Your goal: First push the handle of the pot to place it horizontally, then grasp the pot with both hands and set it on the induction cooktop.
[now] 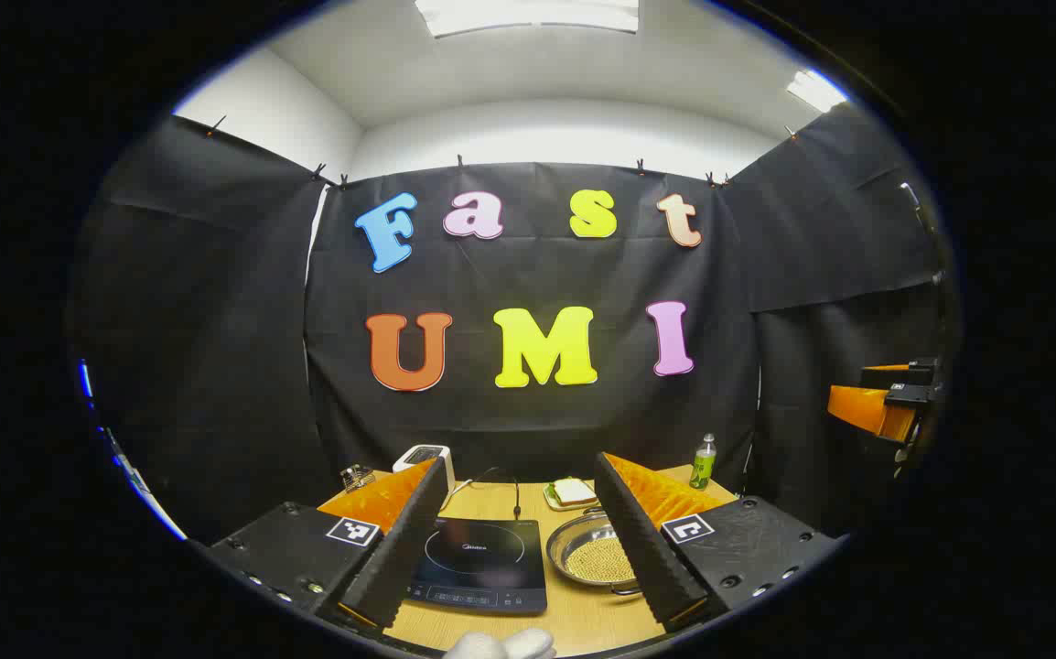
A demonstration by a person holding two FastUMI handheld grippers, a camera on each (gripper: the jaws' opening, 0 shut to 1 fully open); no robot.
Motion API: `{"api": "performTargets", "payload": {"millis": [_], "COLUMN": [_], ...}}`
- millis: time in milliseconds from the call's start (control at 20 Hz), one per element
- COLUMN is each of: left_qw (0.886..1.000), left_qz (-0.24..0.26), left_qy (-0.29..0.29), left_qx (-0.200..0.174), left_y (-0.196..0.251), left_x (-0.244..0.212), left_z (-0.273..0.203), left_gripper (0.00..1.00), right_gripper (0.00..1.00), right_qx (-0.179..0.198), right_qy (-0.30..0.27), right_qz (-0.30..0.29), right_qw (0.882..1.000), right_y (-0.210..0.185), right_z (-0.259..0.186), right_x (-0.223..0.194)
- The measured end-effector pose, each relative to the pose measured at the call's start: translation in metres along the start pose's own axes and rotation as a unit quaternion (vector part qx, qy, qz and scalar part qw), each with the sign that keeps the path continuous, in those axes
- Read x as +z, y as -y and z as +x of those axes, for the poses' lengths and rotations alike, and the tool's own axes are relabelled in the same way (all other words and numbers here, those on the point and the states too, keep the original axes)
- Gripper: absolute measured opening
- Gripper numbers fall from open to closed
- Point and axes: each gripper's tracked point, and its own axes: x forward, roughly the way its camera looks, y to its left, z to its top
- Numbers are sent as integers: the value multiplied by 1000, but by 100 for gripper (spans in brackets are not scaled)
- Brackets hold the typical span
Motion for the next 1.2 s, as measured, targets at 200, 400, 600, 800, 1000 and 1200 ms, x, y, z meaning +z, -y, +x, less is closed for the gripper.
{"api": "performTargets", "payload": {"millis": [200,400,600,800,1000,1200], "left_qw": [1000,1000,1000,999,999,997], "left_qz": [-7,-1,-6,-10,-3,-5], "left_qy": [-9,-16,-11,-13,-16,-32], "left_qx": [2,8,20,30,44,71], "left_y": [-9,-19,-26,-30,-37,-46], "left_x": [-10,-22,-26,-30,-40,-56], "left_z": [-4,-9,-12,-17,-22,-23], "left_gripper": [96,96,96,96,96,96], "right_gripper": [97,97,98,96,77,48], "right_qx": [6,28,72,137,216,273], "right_qy": [-7,-25,-52,-99,-181,-274], "right_qz": [1,-6,-22,-19,-24,-13], "right_qw": [1000,999,996,985,959,922], "right_y": [-15,-39,-72,-121,-177,-219], "right_z": [-1,4,26,55,78,90], "right_x": [-3,-16,-34,-68,-131,-199]}}
